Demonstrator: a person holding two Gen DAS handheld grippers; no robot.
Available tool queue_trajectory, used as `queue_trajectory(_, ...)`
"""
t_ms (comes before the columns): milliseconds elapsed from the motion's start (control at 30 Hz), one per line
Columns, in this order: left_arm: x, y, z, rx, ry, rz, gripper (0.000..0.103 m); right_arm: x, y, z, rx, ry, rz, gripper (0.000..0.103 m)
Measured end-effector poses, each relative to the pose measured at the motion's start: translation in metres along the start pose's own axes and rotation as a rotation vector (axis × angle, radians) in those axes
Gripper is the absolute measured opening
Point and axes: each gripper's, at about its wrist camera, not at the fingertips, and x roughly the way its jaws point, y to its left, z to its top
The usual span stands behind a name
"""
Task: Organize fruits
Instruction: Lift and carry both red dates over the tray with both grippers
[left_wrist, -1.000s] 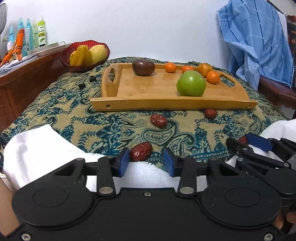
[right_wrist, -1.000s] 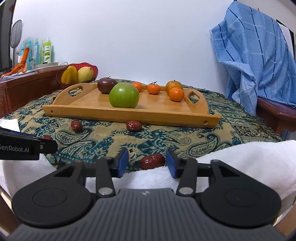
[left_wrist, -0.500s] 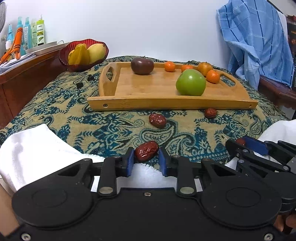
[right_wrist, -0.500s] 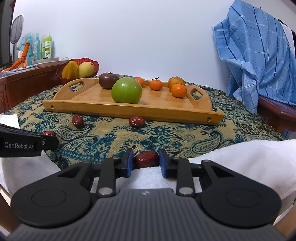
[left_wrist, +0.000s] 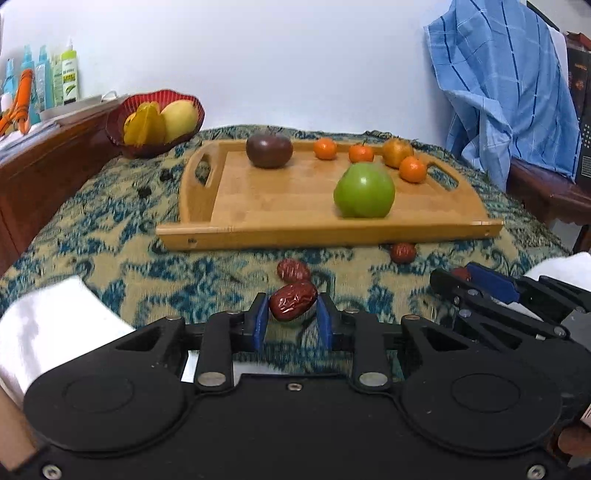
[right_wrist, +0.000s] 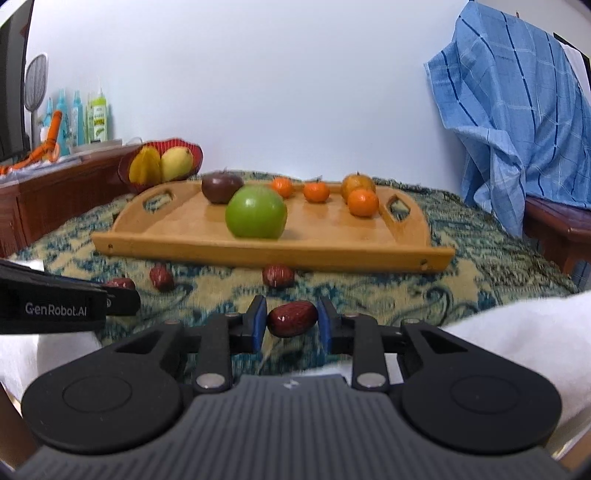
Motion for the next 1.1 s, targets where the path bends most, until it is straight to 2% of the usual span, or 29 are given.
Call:
queue_trajectory(300, 0.009, 0.002, 0.052, 0.055, -0.062, -0.018, 0.027, 0.019, -0.021, 0.047, 0.103, -0.062, 0.022, 0.034)
queue_trajectory(500, 0.038, 0.017, 0.094, 0.061, -0.052, -0.038, 0.027, 0.050, -0.036, 0.079, 0.141, -0.061, 0.034, 0.034)
queue_trajectory(667, 0.076, 0.031, 0.126, 0.043, -0.036, -0.044, 0.027, 0.090, -0.045, 0.106, 0.159, -0.031, 0.029, 0.034)
queue_trajectory(833, 0.117, 0.038, 0.145, 0.060, -0.006, -0.037, 0.027, 0.131, -0.047, 0.118, 0.104, 0.002, 0.007, 0.034)
queue_trajectory(1000, 0.150, 0.045, 0.152, 0.044, 0.024, -0.022, 0.027, 0.164, -0.052, 0.118, 0.100, 0.076, -0.004, 0.034)
queue_trajectory(1100, 0.163, 0.050, 0.151, 0.001, 0.034, -0.025, 0.027, 0.176, -0.052, 0.116, 0.102, 0.112, -0.003, 0.034)
